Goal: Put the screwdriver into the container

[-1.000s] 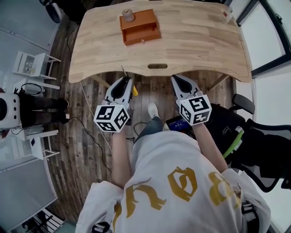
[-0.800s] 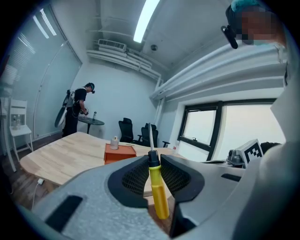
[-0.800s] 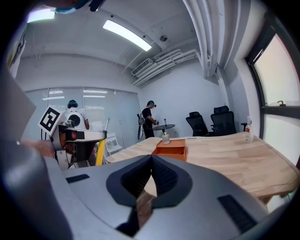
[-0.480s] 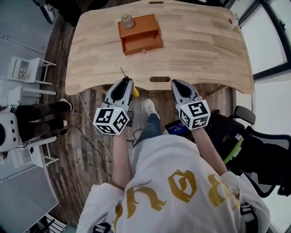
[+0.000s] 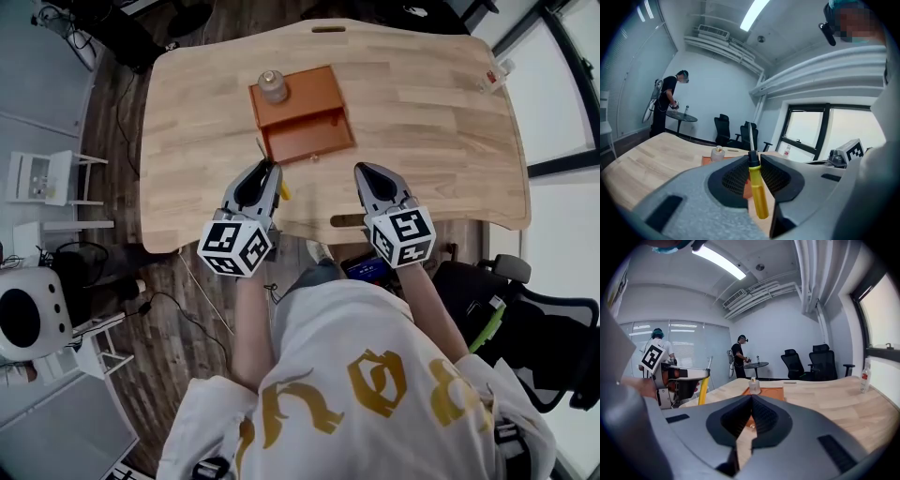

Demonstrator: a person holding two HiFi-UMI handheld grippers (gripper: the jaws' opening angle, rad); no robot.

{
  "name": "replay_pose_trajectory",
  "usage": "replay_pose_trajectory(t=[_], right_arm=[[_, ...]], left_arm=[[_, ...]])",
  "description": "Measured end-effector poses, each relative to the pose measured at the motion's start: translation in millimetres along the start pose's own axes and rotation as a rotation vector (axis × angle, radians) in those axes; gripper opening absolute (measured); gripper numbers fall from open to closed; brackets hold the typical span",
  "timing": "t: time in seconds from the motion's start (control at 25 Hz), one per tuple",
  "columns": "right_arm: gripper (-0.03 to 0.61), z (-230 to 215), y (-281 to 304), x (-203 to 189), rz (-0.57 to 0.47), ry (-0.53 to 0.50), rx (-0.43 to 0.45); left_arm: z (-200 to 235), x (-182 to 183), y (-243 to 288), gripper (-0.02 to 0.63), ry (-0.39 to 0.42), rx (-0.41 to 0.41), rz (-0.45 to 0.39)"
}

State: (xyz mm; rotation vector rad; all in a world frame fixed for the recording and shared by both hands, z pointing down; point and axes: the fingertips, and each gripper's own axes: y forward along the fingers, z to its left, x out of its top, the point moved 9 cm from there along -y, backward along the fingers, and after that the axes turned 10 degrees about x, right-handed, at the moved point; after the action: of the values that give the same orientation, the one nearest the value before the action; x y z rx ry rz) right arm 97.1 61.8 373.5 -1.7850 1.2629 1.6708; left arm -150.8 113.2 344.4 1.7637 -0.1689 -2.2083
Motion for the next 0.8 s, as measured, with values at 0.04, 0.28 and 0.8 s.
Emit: replay_pose_trajectory(t=[0.04,0.28,0.8], right_arm=[[0.011,-5,11,3,0.004,0.008,-0.004],[0.011,-21,66,14,0.018,0.020,-0.029],[0.011,-32,79,13,0.038,0.045,-0.099]], left_arm=[[8,5,10,0.078,0.003,-0.008,0.003],[48,18,55,0.078,0.006,-0.037,0.022],[66,21,92,0.078,0.000,-0.078,0.053]])
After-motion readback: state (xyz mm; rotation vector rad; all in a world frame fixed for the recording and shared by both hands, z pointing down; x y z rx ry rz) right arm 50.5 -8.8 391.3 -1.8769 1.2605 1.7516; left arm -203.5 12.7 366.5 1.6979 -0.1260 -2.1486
